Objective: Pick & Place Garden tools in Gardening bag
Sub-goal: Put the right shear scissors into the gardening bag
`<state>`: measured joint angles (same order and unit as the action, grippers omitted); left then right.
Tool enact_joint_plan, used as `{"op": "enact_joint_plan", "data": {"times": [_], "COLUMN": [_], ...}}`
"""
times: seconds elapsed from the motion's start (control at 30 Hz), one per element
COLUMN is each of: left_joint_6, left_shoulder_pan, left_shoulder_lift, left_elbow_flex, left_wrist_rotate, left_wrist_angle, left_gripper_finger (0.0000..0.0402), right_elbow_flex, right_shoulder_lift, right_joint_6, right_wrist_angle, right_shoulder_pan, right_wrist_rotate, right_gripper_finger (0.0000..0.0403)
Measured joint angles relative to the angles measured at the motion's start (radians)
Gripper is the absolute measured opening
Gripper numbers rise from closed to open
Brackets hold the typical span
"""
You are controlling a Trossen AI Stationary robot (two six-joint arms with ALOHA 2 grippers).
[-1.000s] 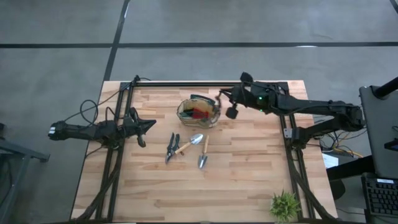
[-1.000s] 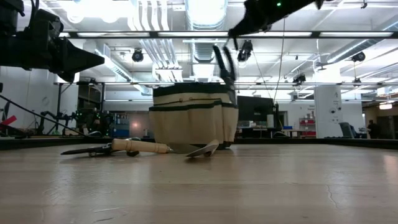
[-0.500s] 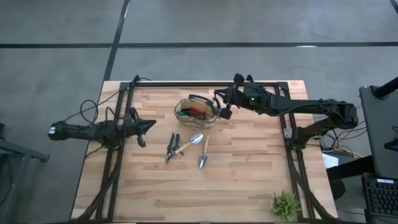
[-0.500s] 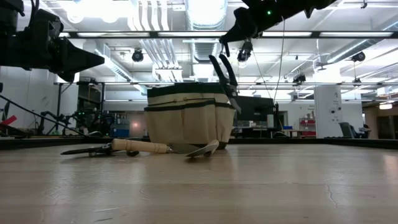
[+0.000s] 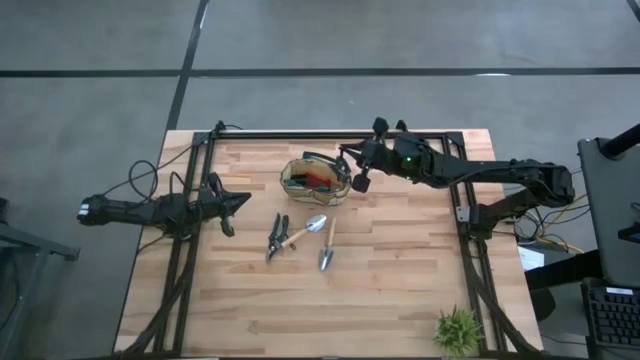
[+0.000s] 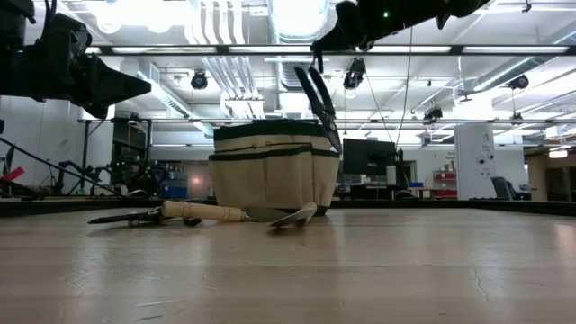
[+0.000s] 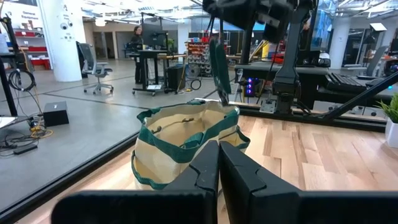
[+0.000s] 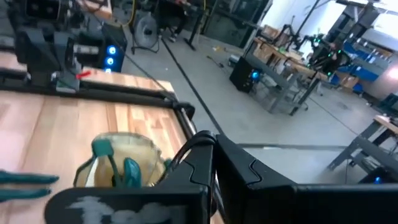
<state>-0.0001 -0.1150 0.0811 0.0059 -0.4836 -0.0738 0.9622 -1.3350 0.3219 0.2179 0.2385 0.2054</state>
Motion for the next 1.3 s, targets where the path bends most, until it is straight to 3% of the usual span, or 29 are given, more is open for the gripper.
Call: {"op": "enact_joint_plan", "data": {"times": [0.3,0.53,1.3], "left_joint_6": [0.0,0.0,0.0], "left_shoulder_pan": [0.0,0.0,0.0], "left_shoulder_lift": [0.0,0.0,0.0], "left_elbow_flex": [0.0,0.0,0.0], "left_wrist_rotate": [0.0,0.0,0.0], "left_wrist_angle": [0.0,0.0,0.0], "left_gripper_finger": [0.0017,0.0018,0.0018], "right_elbow_flex": [-0.018,-0.036,-0.073], "right_shoulder_lift": [0.008,0.013,-0.06], "right_joint_6": [-0.001,-0.03,0.006], "right_wrist_angle": [0.024,0.1,0.256], "right_shoulder_pan": [-0.007,-0.016,-0.004], "right_wrist_rotate": [0.0,-0.074,-0.075], "right_gripper_finger": [0.0008,0.0008,0.0008]}}
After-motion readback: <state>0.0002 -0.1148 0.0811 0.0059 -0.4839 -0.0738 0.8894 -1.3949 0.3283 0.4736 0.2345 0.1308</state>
